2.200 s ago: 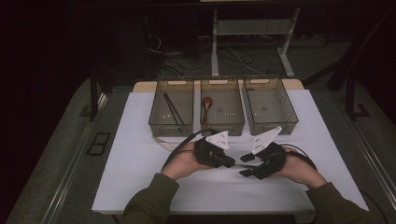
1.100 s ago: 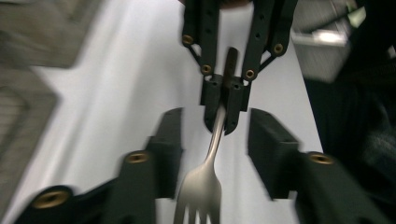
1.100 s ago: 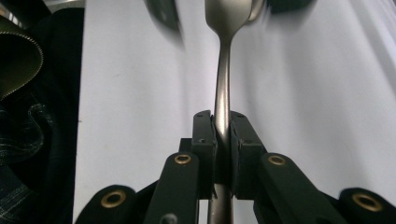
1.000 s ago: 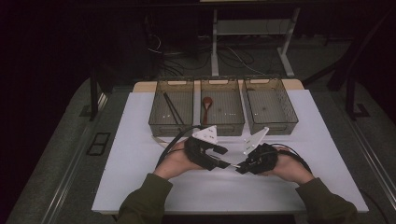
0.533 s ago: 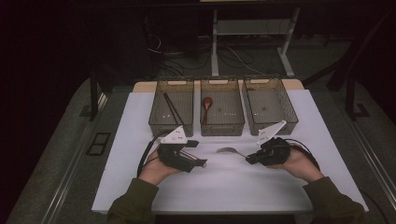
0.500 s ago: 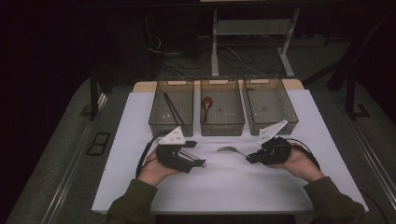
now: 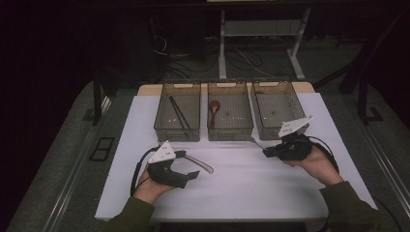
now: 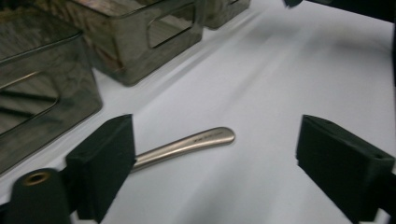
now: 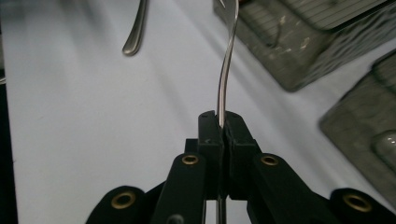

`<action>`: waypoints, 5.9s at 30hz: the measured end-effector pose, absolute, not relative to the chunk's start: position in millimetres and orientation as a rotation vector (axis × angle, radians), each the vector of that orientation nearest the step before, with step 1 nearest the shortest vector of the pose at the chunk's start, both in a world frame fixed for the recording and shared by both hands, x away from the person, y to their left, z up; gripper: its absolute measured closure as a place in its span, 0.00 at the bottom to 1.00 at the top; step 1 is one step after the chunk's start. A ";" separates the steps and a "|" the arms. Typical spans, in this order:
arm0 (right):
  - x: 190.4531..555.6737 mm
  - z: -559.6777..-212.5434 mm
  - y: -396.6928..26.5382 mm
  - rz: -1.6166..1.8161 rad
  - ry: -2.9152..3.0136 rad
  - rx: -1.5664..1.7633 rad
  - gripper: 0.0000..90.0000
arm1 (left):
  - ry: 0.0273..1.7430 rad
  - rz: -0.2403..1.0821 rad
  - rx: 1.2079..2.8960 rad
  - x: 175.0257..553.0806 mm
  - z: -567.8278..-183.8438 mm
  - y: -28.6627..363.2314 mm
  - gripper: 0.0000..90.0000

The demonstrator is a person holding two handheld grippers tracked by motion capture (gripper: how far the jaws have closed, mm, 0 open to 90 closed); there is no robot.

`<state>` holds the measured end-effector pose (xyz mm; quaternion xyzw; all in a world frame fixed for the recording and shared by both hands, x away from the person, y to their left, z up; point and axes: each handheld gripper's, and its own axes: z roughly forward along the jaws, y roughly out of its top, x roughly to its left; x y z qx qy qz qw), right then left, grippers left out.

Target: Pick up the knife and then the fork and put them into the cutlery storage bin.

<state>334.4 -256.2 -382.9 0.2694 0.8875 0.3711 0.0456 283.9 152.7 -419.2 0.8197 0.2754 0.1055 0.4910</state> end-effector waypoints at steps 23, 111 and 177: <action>410.4 -346.1 -305.9 1.096 2.359 1.148 0.96 | 0.658 0.262 2.028 274.7 -431.4 153.8 0.00; 260.1 -443.8 -293.0 1.273 2.297 1.118 0.15 | 0.766 0.232 2.308 371.6 -441.5 147.3 0.99; 260.3 -442.9 -294.6 1.244 2.317 1.084 0.15 | 0.562 0.130 2.350 296.5 -443.0 165.1 0.88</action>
